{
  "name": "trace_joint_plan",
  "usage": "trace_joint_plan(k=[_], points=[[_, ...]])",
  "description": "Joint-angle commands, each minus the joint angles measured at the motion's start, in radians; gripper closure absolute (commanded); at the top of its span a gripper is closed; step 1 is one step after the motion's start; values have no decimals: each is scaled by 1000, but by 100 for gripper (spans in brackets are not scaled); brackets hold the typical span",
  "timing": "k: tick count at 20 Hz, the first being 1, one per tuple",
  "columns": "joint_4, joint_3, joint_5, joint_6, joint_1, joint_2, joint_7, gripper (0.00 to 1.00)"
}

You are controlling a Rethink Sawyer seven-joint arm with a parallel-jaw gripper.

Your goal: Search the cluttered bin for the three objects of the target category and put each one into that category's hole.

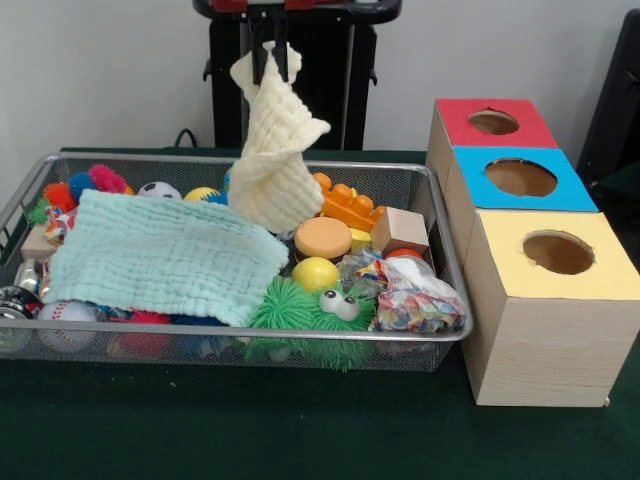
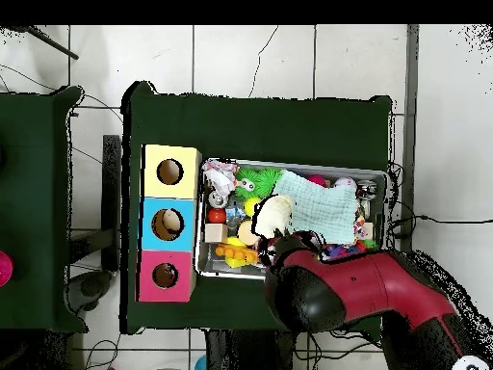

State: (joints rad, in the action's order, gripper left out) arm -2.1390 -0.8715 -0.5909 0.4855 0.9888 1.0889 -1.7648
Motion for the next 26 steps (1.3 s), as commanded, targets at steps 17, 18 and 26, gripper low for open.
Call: trace_joint_plan(k=[17,18,26], points=[[5,-236,-51,235,192,-34,460,100],[3,-245,-45,239,201,-30,466,100],[-18,-259,-70,220,200,-24,422,100]])
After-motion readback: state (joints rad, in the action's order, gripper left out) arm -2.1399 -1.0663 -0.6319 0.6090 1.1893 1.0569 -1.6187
